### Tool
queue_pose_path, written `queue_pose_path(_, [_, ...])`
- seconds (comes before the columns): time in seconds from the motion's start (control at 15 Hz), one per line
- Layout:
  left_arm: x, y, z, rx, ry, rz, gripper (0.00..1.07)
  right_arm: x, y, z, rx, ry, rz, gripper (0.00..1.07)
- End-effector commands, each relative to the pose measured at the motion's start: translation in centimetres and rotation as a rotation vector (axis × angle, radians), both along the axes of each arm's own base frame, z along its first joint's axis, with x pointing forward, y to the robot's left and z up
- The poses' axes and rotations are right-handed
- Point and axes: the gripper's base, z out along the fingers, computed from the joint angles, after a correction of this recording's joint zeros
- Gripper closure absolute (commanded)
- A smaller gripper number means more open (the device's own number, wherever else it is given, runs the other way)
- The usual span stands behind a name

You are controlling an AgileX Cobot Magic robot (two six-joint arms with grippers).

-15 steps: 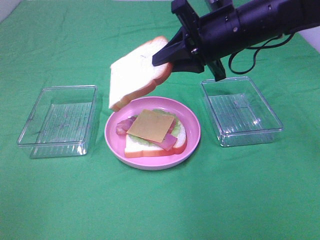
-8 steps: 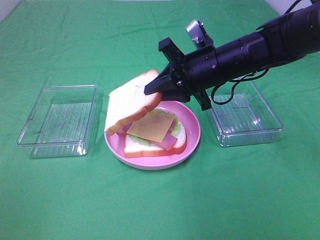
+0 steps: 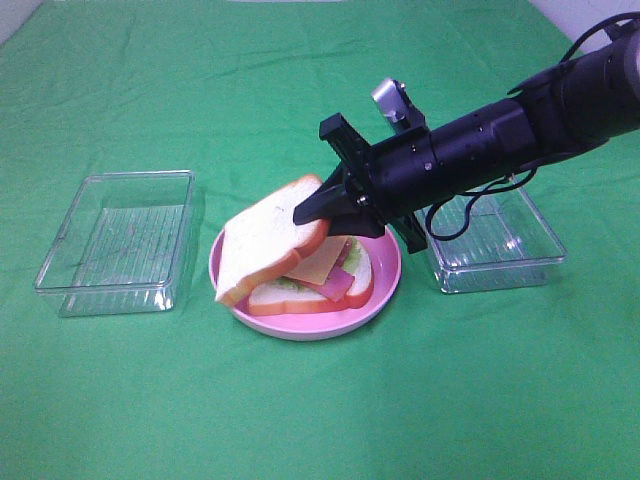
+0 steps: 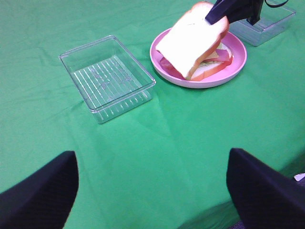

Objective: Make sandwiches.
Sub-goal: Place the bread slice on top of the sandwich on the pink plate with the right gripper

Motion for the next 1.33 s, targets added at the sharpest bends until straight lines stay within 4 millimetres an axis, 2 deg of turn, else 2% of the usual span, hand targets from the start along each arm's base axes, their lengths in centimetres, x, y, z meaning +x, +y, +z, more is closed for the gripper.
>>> queue_pose_path(0.07, [-0.3, 0.1, 0.0, -0.015, -0.031, 0.003, 0.26, -0.3, -0.1, -0.2, 0.019, -0.016, -0.009, 1.07])
queue_pose_path(0.4, [-0.3, 0.1, 0.0, -0.016, -0.032, 0.003, 0.26, 0.3, -0.1, 0.1, 0.047, -0.057, -0.063, 1.07])
queue_pose_path(0.67, [-0.3, 0.1, 0.0, -0.016, -0.032, 0.003, 0.26, 0.8, -1.7, 0.1, 0.06, -0.028, -0.08, 1.07])
queue_pose_path(1.0, [-0.3, 0.1, 0.0, -0.016, -0.032, 0.003, 0.26, 0.4, -1.3, 0.3, 0.088, -0.016, -0.037, 1.07])
queue_pose_path(1.33, [-0.3, 0.1, 0.0, -0.016, -0.032, 0.003, 0.26, 0.4, -1.5, -0.1, 0.035, -0.034, -0.036, 1.07])
